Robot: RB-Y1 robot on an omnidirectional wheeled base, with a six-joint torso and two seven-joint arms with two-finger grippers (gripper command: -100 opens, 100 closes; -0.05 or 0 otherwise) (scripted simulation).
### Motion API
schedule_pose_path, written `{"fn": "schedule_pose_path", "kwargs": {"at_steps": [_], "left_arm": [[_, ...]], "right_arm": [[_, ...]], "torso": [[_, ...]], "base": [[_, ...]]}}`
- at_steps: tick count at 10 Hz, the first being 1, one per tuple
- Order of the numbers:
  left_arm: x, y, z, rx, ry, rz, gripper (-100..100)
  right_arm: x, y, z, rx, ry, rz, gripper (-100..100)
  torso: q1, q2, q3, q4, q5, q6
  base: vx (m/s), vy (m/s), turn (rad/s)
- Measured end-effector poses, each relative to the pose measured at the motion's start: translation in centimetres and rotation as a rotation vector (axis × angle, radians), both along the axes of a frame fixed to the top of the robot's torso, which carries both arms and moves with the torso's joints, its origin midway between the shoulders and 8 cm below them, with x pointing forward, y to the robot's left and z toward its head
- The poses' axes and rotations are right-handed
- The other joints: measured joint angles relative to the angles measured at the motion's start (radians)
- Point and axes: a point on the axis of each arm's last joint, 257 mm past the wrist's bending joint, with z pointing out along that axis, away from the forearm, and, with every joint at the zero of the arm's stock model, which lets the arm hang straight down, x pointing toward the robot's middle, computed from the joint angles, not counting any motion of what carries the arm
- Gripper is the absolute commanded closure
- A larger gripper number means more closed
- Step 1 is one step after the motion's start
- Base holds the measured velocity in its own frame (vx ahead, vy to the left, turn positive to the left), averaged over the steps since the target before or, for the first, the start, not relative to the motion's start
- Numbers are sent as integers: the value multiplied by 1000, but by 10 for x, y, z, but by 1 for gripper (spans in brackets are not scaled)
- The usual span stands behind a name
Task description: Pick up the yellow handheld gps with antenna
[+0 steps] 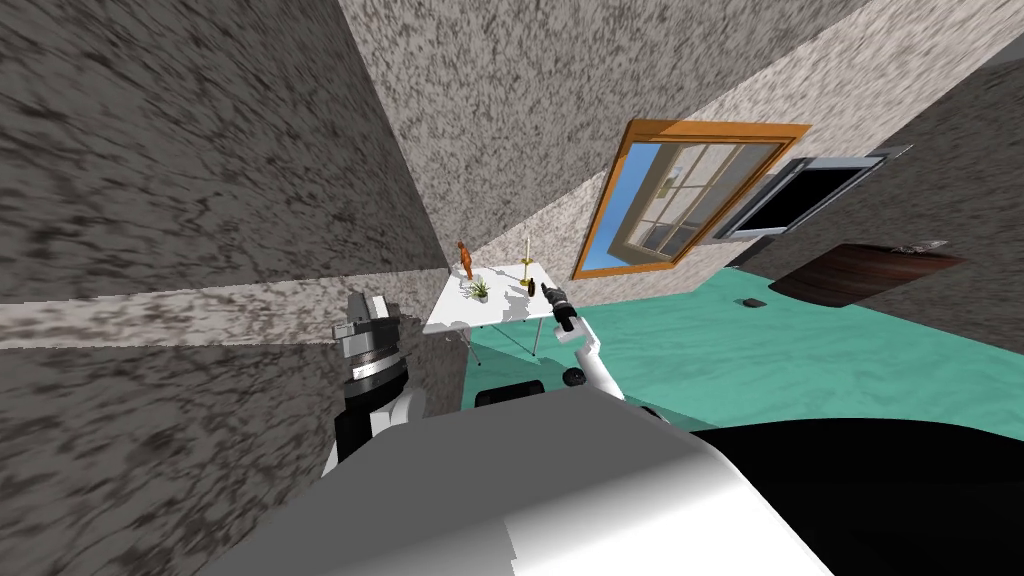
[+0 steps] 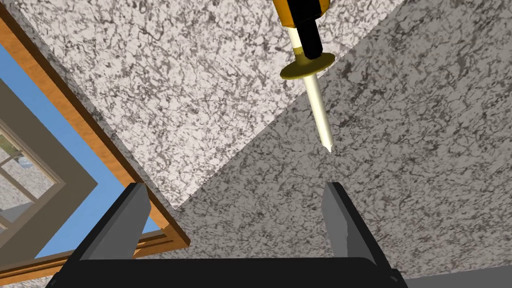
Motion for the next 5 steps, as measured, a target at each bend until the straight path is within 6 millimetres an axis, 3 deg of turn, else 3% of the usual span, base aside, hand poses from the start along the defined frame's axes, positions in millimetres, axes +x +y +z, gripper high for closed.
{"fn": "schedule_pose_path", "kwargs": {"at_steps": [2, 5], "left_arm": [[0, 0, 0, 0, 0, 0, 0], [0, 0, 0, 0, 0, 0, 0]], "right_arm": [[8, -2, -12, -34, 43, -18, -100], [24, -2, -32, -96, 113, -44, -100]], "torso": [[0, -1, 0, 0, 0, 0], [3, -3, -1, -1, 1, 0]], "base": [[29, 67, -35], [52, 106, -72]]}}
